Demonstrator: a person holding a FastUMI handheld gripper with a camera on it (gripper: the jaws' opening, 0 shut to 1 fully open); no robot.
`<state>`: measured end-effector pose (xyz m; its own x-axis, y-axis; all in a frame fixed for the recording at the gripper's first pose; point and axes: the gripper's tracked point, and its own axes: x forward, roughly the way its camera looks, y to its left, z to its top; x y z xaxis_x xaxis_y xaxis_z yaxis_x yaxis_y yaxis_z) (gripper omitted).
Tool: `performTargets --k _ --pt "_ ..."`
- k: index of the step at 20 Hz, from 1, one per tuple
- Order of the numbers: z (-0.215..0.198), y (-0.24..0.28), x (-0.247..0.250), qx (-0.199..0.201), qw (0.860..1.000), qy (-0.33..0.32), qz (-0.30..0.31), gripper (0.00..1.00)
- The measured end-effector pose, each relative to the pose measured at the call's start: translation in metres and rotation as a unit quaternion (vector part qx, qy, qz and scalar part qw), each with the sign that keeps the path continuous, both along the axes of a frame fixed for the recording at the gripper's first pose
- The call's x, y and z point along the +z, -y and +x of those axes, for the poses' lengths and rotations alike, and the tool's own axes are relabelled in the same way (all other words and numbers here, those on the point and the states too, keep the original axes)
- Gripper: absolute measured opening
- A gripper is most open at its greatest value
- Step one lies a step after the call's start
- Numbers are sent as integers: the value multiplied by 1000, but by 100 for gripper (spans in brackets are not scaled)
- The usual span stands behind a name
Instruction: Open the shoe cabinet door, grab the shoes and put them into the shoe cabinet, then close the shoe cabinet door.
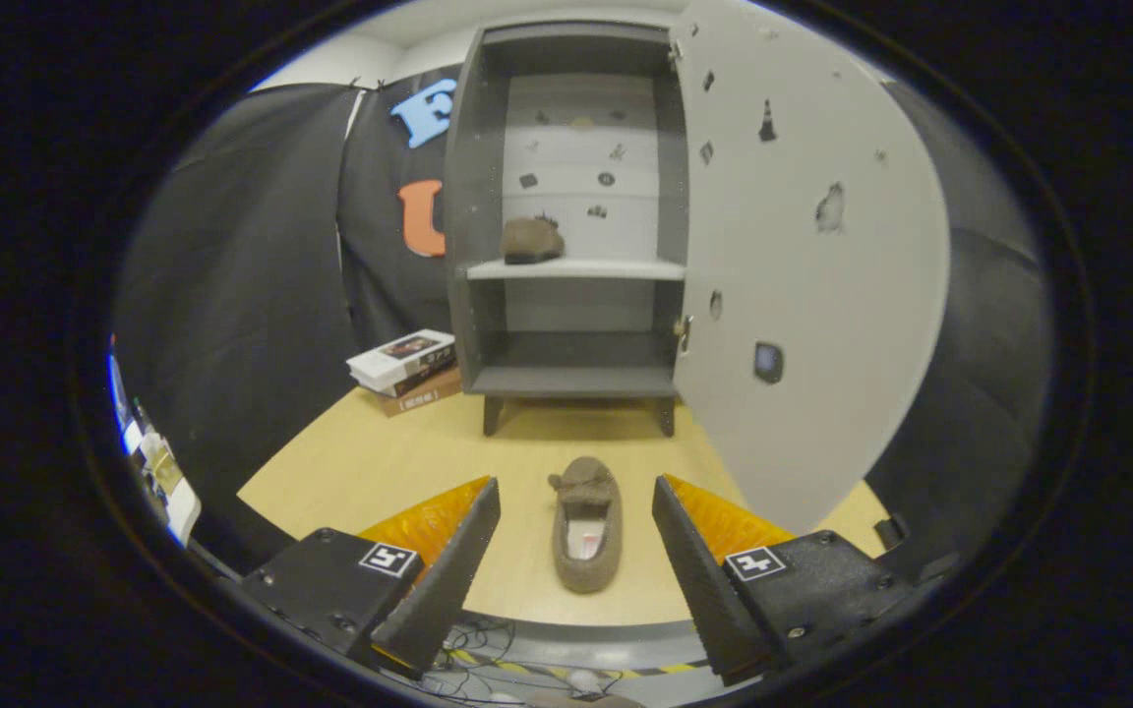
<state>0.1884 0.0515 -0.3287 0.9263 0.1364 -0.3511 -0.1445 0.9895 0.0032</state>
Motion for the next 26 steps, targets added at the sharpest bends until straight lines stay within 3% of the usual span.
performTargets --k 6,14,18,24,25,26 --pt "82 -19 -78 7 991 -107 75 95" --pt "145 -35 -128 10 981 -182 69 94" --pt "166 -34 -137 -2 979 -189 83 85" --pt "174 -23 -147 -26 980 -190 56 31" --pt "172 -26 -148 -22 980 -193 52 16" --pt "171 -25 -144 -23 981 -188 48 13"
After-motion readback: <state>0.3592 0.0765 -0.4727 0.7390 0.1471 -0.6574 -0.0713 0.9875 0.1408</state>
